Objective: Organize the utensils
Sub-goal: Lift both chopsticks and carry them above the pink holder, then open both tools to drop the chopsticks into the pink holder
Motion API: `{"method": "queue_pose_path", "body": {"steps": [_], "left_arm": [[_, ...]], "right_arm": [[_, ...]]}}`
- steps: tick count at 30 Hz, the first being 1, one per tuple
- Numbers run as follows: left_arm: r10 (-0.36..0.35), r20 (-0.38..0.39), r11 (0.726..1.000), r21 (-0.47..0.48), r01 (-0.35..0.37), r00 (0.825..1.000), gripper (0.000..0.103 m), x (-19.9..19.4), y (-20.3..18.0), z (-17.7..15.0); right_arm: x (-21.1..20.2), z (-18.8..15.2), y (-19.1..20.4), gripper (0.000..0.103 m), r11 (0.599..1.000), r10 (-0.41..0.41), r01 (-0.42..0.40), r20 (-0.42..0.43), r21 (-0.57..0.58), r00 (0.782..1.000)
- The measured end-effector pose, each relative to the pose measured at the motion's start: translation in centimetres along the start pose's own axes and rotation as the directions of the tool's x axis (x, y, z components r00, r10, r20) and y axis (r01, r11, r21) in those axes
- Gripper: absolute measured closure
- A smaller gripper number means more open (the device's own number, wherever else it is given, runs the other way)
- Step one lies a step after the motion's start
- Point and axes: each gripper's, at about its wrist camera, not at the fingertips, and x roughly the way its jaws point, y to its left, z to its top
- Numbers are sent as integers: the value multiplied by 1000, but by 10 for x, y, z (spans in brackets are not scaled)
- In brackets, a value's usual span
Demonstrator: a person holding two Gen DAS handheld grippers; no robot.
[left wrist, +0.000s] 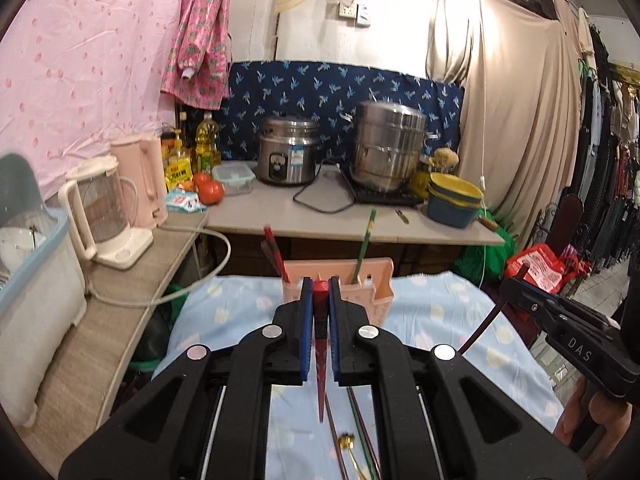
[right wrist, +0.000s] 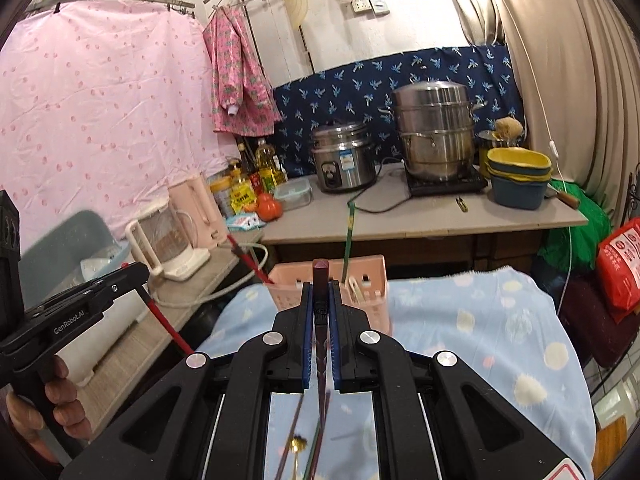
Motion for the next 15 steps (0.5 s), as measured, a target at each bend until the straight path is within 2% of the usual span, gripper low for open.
{"method": "queue_pose_path", "body": {"steps": [9,15], "left_arm": [[6,149,1000,-3,-5,989,96,20,2,84],[8,206,1000,-20,-4,978,96,49,8,115]], "right_arm": [[40,86,1,96,999,28,-33,120,40,992],[79,114,2,96,998,28,-38,162,58,986]]}}
